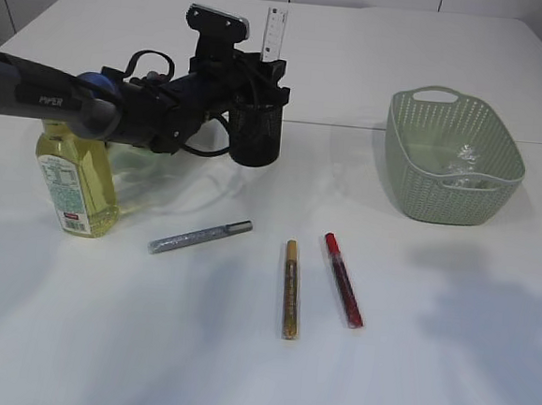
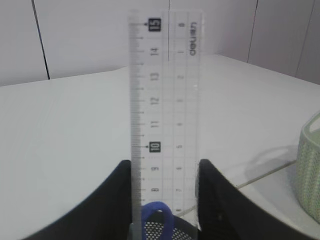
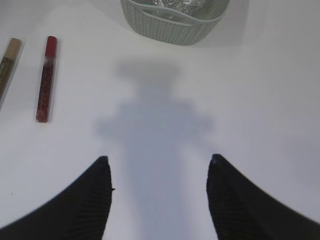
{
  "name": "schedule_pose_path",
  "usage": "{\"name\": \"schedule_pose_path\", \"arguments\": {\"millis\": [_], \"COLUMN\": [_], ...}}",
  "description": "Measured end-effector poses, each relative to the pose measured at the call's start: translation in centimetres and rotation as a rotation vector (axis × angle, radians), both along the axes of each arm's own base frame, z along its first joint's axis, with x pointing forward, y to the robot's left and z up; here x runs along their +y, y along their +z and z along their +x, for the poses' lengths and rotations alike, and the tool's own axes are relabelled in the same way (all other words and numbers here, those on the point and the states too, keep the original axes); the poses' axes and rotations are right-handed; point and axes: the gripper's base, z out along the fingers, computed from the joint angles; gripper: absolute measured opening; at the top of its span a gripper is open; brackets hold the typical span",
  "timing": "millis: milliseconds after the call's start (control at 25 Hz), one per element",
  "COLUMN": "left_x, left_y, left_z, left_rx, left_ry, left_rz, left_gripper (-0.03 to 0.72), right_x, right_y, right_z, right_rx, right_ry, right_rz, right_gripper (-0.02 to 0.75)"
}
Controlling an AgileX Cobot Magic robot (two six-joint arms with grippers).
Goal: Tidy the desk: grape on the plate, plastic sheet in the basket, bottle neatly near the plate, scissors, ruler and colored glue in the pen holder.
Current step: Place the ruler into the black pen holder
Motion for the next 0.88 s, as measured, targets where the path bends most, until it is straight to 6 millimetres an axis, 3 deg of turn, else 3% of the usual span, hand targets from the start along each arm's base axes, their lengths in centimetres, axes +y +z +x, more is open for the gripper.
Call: {"name": "schedule_pose_path", "arguments": {"millis": [240,560,680,880], "left_x": [0.0,0.1,0.2,0.6], "left_y": [-0.1,0.1,1.3,5.3], "left_z": [0.0,0.0,-0.1,-0.5], "left_rx": [0.013,0.029,0.039,0.059], "left_ry": [0.002,0.007,0.013,0.033], "left_rz": [0.007,0.018,0.026,0.047], "left_gripper": [0.386,0.402,0.403,0.403], "right_x": [0.0,0.0,0.0,0.0], "right_y": [0.0,0.0,0.0,0.0], "right_z": [0.0,0.0,0.0,0.0], "right_rx": [-0.002,-0.003,-0.003,-0.005], "right_ry": [0.0,0.001,0.001,0.001], "right_rz": [0.001,0.001,0.001,0.002], "right_gripper": [0.475,0.475,0.475,0.475]}}
